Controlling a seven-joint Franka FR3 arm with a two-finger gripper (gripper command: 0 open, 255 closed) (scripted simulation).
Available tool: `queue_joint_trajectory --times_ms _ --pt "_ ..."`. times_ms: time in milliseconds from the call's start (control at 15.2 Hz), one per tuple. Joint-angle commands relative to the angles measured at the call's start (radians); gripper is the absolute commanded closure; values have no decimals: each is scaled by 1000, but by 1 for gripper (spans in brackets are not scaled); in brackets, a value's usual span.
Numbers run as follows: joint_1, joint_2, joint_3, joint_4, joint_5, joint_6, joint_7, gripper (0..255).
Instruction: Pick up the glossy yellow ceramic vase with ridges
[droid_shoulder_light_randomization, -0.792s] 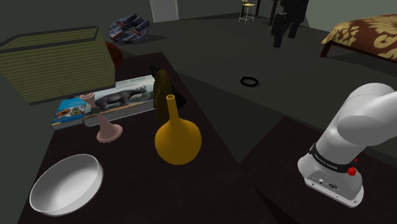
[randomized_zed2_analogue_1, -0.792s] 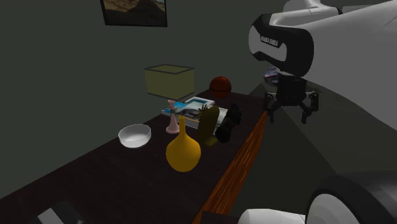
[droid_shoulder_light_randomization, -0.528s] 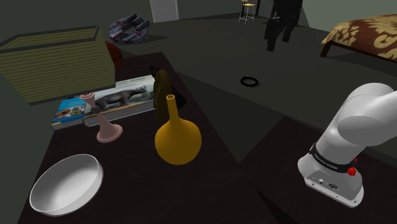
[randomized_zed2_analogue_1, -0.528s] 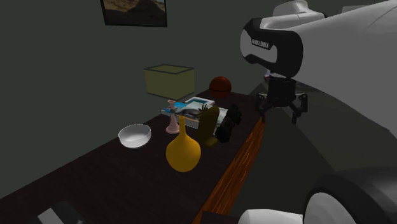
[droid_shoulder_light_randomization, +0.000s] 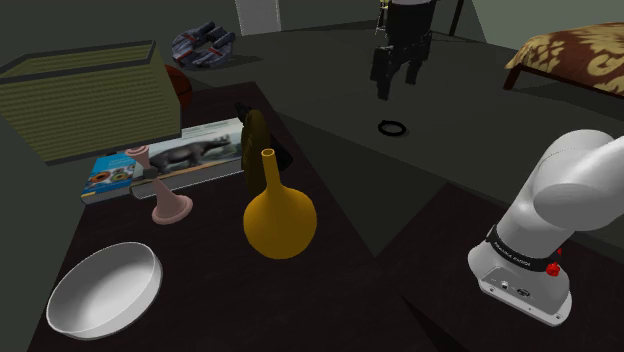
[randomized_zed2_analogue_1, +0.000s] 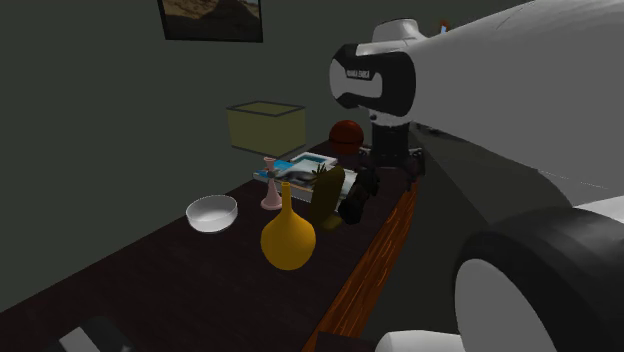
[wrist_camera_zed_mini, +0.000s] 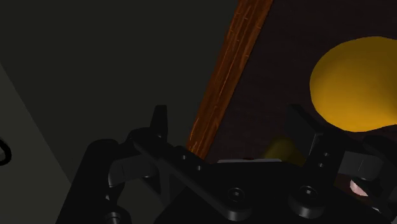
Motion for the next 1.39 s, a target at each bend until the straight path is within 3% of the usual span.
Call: queue_joint_trajectory --times_ms 0,726,1320 --pt "8 32 34 12 20 28 41 0" --pt "33 306 239 185 46 171 287 0" --pt "66 619 392 437 -87 232 528 0"
